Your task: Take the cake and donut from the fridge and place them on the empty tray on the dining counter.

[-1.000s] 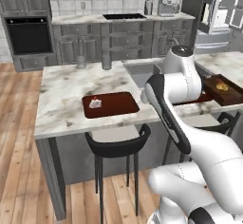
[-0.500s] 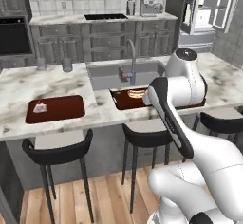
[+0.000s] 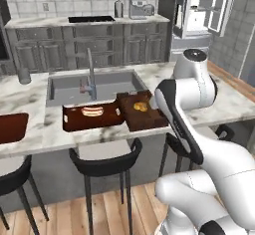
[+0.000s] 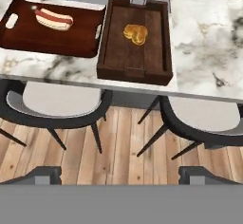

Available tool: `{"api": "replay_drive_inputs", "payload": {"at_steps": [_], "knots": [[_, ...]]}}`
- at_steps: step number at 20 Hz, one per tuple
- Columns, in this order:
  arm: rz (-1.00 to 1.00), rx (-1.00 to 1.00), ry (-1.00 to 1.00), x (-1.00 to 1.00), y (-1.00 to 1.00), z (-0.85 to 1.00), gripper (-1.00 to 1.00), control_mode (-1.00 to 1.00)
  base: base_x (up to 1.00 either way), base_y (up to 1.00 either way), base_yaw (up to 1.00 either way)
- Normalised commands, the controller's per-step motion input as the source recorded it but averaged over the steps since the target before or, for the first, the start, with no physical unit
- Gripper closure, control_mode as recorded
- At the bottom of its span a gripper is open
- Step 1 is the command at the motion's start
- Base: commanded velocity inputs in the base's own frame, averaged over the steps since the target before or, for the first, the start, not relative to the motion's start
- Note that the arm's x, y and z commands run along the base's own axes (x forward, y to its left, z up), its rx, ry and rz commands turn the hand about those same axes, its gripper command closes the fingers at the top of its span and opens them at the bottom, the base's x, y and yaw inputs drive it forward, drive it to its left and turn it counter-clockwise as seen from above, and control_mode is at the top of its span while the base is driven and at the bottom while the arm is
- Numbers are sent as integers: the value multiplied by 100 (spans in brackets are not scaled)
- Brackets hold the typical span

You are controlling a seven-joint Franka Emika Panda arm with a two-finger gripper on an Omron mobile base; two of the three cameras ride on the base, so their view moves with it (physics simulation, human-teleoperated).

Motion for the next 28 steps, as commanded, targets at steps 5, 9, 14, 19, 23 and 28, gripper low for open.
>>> {"api": "replay_drive_inputs", "payload": {"at_steps": [5, 9, 14, 19, 23, 28], "knots": [[0, 0, 0, 0, 0, 0, -100, 100, 42, -100, -16], [0, 0, 0, 0, 0, 0, -100, 100, 28, -100, -25], [0, 0, 0, 0, 0, 0, -100, 100, 29, -100, -24], [0, 0, 0, 0, 0, 0, -100, 100, 52, -100, -13], [0, 0, 0, 0, 0, 0, -100, 100, 75, -100, -4], [0, 0, 0, 0, 0, 0, -100, 100, 95, -100, 0]]}}
